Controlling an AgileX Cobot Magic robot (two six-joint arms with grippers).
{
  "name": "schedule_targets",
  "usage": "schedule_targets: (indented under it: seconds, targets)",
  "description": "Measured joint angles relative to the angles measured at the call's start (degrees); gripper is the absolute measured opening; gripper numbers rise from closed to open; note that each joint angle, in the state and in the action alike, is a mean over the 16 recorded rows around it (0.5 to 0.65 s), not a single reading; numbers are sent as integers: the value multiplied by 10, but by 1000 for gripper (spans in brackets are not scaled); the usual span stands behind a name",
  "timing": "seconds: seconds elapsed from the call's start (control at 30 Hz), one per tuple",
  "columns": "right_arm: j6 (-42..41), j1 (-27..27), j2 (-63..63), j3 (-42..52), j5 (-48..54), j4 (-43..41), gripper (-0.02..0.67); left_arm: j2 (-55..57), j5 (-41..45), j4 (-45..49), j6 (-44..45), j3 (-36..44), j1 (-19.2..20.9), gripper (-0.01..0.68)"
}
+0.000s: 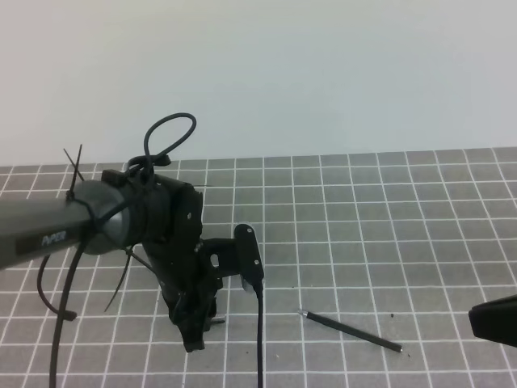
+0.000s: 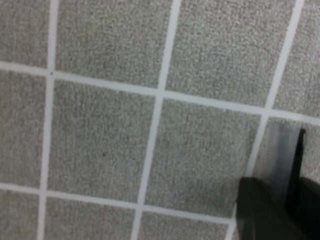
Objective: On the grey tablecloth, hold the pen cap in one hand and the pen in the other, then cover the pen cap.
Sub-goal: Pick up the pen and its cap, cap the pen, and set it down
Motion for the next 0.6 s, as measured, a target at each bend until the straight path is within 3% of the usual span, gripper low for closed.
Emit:
schedule_targets:
  seconds: [0.17, 0.6]
  targets:
    - [-3, 0, -1, -1, 1, -6, -2, -15, 15, 8, 3, 1, 0, 85]
    - [-34, 20, 16, -39, 19, -65, -2, -147, 104, -5, 70, 4, 0, 82]
